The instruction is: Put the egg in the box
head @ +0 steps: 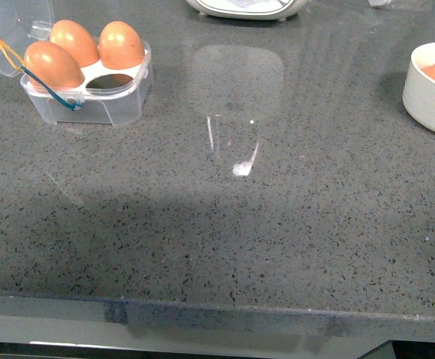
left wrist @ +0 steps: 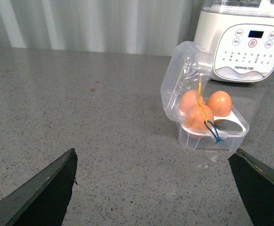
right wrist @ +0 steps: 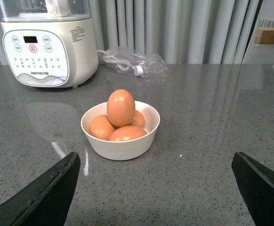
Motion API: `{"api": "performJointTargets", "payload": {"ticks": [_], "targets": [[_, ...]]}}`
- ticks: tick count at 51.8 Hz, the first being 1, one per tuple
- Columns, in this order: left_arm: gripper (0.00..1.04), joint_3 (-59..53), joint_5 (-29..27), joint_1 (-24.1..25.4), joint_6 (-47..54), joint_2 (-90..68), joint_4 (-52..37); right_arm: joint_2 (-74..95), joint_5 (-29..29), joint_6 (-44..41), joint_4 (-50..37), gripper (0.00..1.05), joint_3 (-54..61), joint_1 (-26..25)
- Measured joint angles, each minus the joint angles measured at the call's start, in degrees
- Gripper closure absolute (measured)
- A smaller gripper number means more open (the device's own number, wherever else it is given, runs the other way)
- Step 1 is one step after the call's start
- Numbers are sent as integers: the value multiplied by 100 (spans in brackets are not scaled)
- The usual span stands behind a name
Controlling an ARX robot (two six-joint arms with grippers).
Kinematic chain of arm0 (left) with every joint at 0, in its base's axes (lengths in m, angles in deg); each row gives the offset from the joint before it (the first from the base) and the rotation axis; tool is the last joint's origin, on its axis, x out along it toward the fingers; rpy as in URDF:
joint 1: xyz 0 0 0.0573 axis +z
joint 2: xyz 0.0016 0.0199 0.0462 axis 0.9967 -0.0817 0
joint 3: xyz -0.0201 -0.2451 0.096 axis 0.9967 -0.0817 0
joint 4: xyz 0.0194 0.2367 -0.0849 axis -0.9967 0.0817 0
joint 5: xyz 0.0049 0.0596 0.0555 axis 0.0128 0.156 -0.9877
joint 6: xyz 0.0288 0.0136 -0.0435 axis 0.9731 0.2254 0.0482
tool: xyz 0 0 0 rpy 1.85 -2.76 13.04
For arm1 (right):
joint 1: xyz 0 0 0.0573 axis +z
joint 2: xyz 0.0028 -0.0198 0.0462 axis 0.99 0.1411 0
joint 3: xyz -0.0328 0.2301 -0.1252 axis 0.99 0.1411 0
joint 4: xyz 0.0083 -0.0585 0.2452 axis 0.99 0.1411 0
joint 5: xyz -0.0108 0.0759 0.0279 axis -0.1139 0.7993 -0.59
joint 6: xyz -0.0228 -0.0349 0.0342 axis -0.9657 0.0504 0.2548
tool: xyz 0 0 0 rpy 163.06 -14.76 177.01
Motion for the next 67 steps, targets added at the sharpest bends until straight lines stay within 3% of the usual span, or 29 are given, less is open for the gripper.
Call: {"api": "performJointTargets", "payload": {"ticks": [67], "targets": [[7, 0, 0, 0, 0, 0, 0, 0, 0, 0, 0, 7, 0, 0]]}}
